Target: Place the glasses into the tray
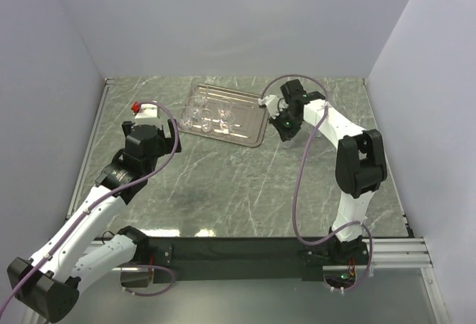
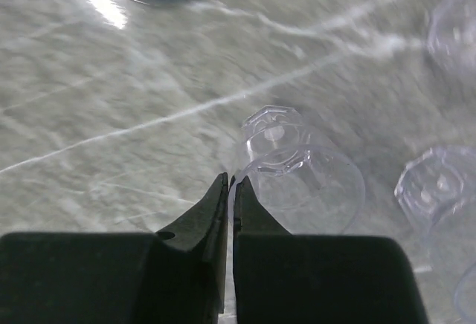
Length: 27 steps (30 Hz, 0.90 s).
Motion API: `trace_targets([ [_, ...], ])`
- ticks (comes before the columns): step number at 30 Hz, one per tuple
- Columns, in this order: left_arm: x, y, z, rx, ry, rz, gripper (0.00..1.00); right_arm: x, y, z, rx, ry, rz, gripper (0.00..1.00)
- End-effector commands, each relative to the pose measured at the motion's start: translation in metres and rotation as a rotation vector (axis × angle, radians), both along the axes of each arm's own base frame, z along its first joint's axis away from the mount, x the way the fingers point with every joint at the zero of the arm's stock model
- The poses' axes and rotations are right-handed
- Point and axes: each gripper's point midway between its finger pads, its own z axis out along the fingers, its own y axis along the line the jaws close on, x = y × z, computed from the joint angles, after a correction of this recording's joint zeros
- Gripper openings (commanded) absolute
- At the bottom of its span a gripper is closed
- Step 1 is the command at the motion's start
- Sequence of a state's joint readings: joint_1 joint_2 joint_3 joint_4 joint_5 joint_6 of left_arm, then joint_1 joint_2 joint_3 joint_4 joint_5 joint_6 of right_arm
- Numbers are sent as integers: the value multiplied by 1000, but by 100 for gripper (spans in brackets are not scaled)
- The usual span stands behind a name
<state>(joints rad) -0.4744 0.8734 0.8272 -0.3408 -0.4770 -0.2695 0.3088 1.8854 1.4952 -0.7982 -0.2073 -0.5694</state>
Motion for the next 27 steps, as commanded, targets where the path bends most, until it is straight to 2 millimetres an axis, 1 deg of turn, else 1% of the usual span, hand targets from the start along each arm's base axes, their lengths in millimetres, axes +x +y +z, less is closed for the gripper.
trace_targets([
  [1,2,6,14,-1,-57,22,99,16,31,54,66,-144,129,0],
  [2,2,6,13,0,-56,23,100,25,37,63,74,-173,136,0],
  [3,2,7,14,2,-57,26,99,28,42,66,80,-183,145,0],
  [4,2,7,13,2,-58,27,99,31,50,63,79,-181,161,0],
  [5,2,8,13,4,-58,32,99,42,57,74,84,-217,166,0],
  [6,2,8,12,7,-56,33,99,47,62,77,82,-229,170,0],
  [7,2,8,13,7,-57,34,99,53,66,77,78,-237,171,0],
  [8,2,9,12,9,-58,36,99,56,74,66,67,-213,184,0],
  [9,3,10,12,12,-57,44,100,68,81,77,73,-251,183,0],
  [10,3,11,11,15,-56,46,99,75,86,64,64,-231,182,0],
  [11,3,11,11,16,-55,49,99,78,93,62,64,-231,188,0],
  [12,3,12,10,18,-54,52,99,91,99,74,73,-271,184,0],
  [13,4,12,11,20,-56,53,99,97,105,61,68,-257,178,0],
  [14,4,12,11,19,-57,56,99,103,109,62,72,-269,176,0],
  [15,4,13,11,19,-57,56,99,110,119,70,82,-302,179,0],
  [16,4,13,9,22,-54,57,99,116,121,61,69,-299,175,0],
  [17,5,14,10,21,-56,60,100,123,127,68,76,-331,179,0],
  [18,5,13,8,24,-51,55,99,124,136,67,75,-340,190,1],
  [19,6,13,8,23,-52,57,99,127,137,61,60,-346,194,1],
  [20,6,12,6,23,-46,51,99,132,147,61,44,-385,209,3],
  [21,6,12,6,23,-45,51,99,132,147,61,44,-385,209,3],
  [24,7,12,6,23,-42,51,99,135,157,56,27,-421,228,6],
  [26,7,12,7,19,-47,50,99,137,163,49,18,-427,232,8],
  [27,7,13,8,16,-50,49,100,138,162,47,2,-432,228,8],
])
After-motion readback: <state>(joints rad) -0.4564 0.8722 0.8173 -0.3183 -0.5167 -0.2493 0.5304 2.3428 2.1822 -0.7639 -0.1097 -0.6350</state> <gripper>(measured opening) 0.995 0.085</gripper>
